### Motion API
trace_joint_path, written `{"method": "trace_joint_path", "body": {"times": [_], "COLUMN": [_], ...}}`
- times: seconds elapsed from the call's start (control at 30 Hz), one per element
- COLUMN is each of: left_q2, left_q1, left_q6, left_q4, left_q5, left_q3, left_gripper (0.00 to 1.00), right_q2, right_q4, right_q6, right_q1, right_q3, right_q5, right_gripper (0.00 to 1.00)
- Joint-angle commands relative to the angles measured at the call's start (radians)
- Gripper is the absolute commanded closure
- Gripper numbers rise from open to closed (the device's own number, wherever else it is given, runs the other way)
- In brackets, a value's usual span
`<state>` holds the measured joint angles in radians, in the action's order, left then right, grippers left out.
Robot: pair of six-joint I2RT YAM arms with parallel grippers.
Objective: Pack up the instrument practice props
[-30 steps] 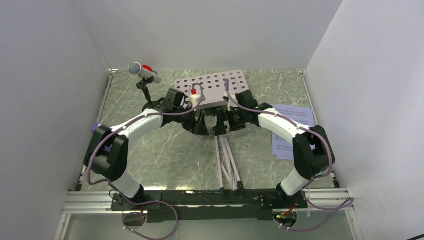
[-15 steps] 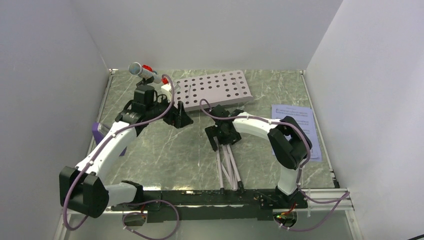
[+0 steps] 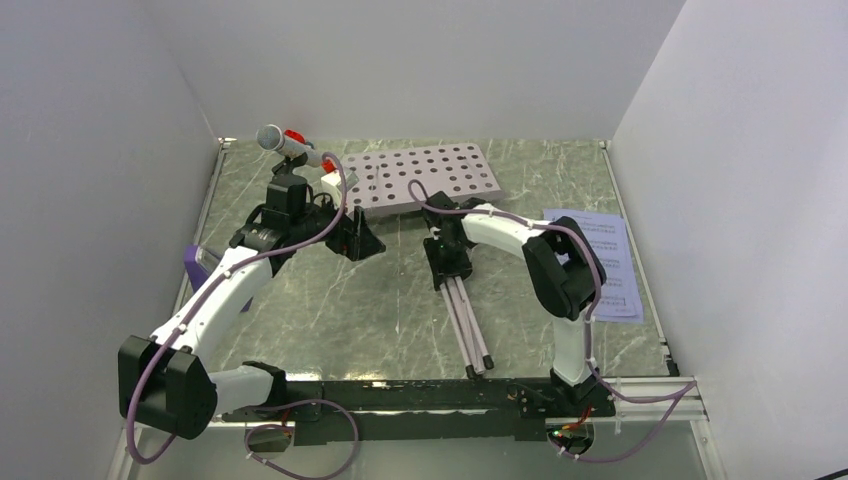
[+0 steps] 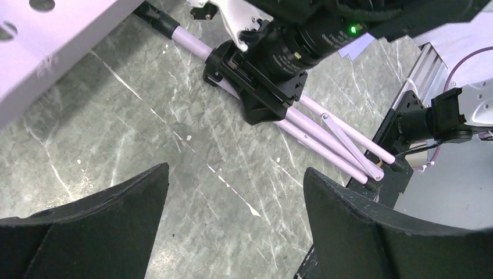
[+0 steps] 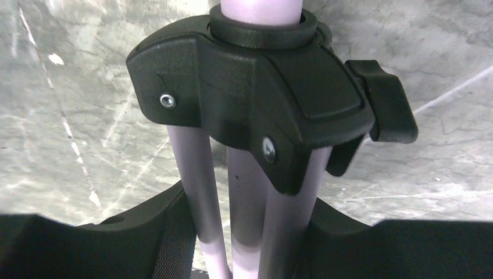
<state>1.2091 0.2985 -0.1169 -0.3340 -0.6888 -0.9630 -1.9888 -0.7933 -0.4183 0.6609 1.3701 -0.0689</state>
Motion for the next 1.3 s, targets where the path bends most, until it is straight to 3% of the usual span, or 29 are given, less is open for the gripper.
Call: {"method": "trace_joint_path", "body": {"times": [0.0, 0.13, 0.23, 0.5, 0.53, 0.57, 0.67, 0.73, 0.77, 1.0, 1.27], "left_q2": [0.001, 0.003, 0.019, 0.087, 0.088, 0.089, 0.093, 0.096, 0.097, 0.048, -0.031], "left_q1": [-0.005, -0.006, -0.005, -0.005, -0.005, -0.006, -0.006, -0.005, -0.005, -0.004, -0.011], "left_q6": [0.003, 0.015, 0.038, 0.063, 0.072, 0.084, 0.122, 0.144, 0.150, 0.183, 0.211], "left_q4": [0.038, 0.017, -0.021, -0.092, -0.099, -0.107, -0.126, -0.137, -0.147, -0.145, -0.115], "left_q5": [-0.021, -0.007, 0.003, 0.019, 0.021, 0.021, 0.032, 0.043, 0.043, 0.052, 0.143], "left_q3": [0.005, -0.015, -0.055, -0.149, -0.149, -0.151, -0.152, -0.158, -0.166, -0.179, -0.112], "left_gripper": [0.11, 0.11, 0.11, 0.11, 0.11, 0.11, 0.09, 0.08, 0.02, 0.03, 0.03], "right_q2": [-0.105, -0.007, 0.021, -0.131, -0.142, -0.145, -0.152, -0.122, -0.090, 0.220, 0.490], "right_q4": [0.044, 0.098, 0.064, 0.064, 0.073, 0.085, 0.102, 0.101, 0.102, 0.156, 0.246], "right_q6": [-0.106, -0.237, -0.291, -0.257, -0.245, -0.228, -0.187, -0.148, -0.130, -0.017, 0.083], "right_q1": [-0.077, -0.109, -0.106, -0.103, -0.103, -0.105, -0.126, -0.133, -0.132, -0.132, -0.135], "right_q3": [-0.023, -0.060, -0.031, 0.099, 0.094, 0.088, 0.085, 0.094, 0.095, -0.003, -0.140], "right_q5": [-0.072, -0.121, -0.066, -0.124, -0.133, -0.135, -0.156, -0.149, -0.136, -0.024, -0.022], "right_gripper": [1.00, 1.00, 1.00, 1.00, 0.97, 0.85, 0.39, 0.13, 0.02, 0.00, 0.00]}}
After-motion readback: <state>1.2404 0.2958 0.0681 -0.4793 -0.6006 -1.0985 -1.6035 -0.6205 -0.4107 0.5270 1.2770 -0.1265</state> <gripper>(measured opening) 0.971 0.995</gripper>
